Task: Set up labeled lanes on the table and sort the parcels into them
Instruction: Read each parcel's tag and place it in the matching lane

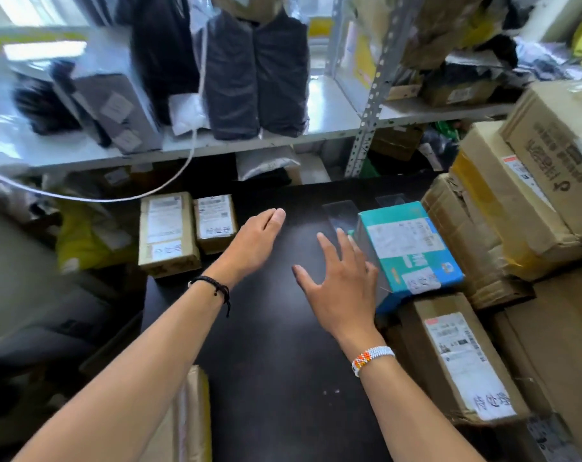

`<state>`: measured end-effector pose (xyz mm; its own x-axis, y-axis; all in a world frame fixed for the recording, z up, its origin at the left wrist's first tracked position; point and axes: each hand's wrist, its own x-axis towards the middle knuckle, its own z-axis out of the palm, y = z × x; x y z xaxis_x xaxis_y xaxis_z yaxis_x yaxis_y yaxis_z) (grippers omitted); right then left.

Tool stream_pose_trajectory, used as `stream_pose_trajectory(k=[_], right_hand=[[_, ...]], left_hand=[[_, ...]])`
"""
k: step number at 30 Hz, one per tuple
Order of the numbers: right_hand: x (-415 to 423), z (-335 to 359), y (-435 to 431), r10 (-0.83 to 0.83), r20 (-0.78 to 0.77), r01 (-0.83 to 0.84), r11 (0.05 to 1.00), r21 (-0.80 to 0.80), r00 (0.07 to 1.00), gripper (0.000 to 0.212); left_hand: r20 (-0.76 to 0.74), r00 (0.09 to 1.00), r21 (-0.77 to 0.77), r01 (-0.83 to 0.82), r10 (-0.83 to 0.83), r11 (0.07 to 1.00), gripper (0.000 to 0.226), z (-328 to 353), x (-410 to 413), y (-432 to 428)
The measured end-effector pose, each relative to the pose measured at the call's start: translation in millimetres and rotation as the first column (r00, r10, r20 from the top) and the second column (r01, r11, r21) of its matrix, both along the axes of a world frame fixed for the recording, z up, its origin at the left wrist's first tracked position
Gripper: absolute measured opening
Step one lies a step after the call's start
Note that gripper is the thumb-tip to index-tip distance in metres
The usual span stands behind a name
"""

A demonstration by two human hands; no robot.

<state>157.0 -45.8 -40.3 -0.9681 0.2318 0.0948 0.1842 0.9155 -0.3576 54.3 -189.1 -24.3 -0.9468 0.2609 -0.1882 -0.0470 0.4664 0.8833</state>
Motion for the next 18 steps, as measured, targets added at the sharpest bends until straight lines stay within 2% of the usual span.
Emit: stream_pose_trajectory(k=[6,8,10,13,18], right_hand=[[-26.0,-5.3,-80.4,0.23,0.118,-0.2,0.955,-0.22,0.966,0.073],[-37.4,-11.8,-107.1,0.283,0.162,-0.209,0.908,-0.364,0.945,0.071],[-51.0,-20.9,-133.3,0.287,0.182,-0.159,0.845,-0.511,0.941,0.067],[-76.5,-39.6,-168.0,0.247,0.213,-0.066,0.784,-0.617,0.945,0.062],[-119.5,-73.7,-204.4,0.182,0.287,0.074,0.715,-0.695,0.94,0.057]], left_hand=[[-0.026,0.985,-0.054,-0.17,0.169,0.984,0.024,-22.8,-3.1,-103.4],[-0.03,0.965,-0.089,-0.263,0.261,0.961,0.036,-37.9,-6.2,-139.3],[-0.059,0.93,-0.173,-0.367,0.362,0.914,0.043,-54.0,-8.7,-174.0],[-0.071,0.881,-0.228,-0.47,0.467,0.853,0.048,-76.6,-17.4,-216.4],[0.103,0.835,-0.245,-0.506,0.541,0.827,0.059,-108.7,-47.4,-252.0]])
